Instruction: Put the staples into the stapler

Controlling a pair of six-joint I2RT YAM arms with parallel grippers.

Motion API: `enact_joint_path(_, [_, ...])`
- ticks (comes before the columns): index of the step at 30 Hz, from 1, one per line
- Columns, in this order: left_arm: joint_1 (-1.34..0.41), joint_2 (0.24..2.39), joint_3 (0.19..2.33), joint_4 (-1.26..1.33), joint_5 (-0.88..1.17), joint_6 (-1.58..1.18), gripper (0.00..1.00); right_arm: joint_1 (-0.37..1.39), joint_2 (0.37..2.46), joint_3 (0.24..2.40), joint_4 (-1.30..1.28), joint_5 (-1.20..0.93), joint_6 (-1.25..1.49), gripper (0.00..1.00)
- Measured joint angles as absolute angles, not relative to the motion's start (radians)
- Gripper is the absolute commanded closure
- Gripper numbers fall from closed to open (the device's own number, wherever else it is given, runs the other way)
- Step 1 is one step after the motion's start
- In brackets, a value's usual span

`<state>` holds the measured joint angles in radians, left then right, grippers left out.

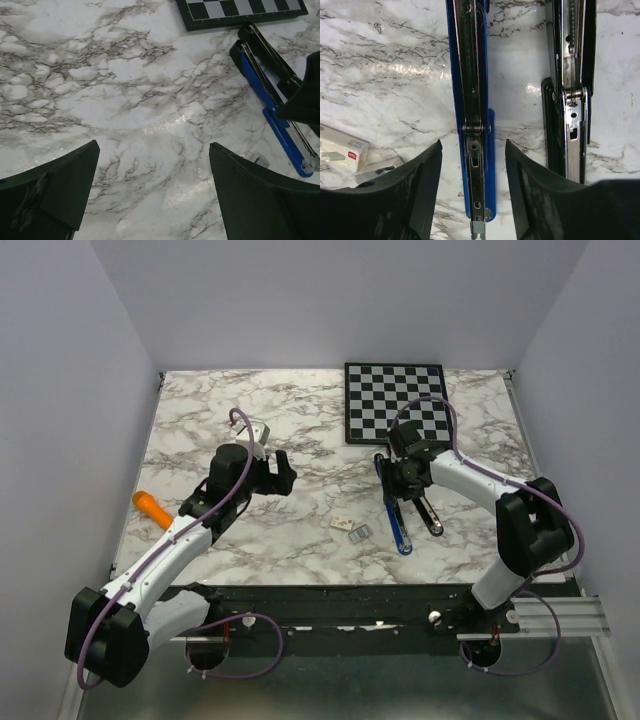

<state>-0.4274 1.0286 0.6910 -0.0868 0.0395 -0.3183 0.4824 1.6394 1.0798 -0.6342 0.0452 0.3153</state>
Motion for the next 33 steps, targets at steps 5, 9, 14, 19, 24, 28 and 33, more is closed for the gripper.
enact_joint_path(5, [-0.427,1.029,0.664,-0.056,0.128,-0.382,0.01,0.482,1.682,1.097,-0.621,0.044,0.279,0.49])
enact_joint_path(9, [-0.427,1.046,0.663,-0.010,0.169,-0.434,0.01,0.482,1.709,1.097,-0.621,0.044,0.262,0.57])
enact_joint_path(14, [-0.427,1.099,0.663,0.054,0.205,-0.495,0.01,0.482,1.721,1.097,-0.622,0.039,0.243,0.75])
enact_joint_path(19, [-0.427,1.171,0.663,0.118,0.249,-0.532,0.01,0.483,1.720,1.103,-0.625,0.039,0.208,0.99])
enact_joint_path(24, [-0.427,1.227,0.654,0.233,0.313,-0.535,0.01,0.483,1.720,1.122,-0.637,0.038,0.149,0.99])
enact_joint_path(28, [-0.427,1.264,0.645,0.356,0.353,-0.535,0.01,0.483,1.708,1.155,-0.646,0.038,0.103,0.99])
enact_joint_path(33, [-0.427,1.365,0.684,0.423,0.360,-0.540,0.01,0.493,1.681,1.194,-0.646,0.000,0.056,0.99])
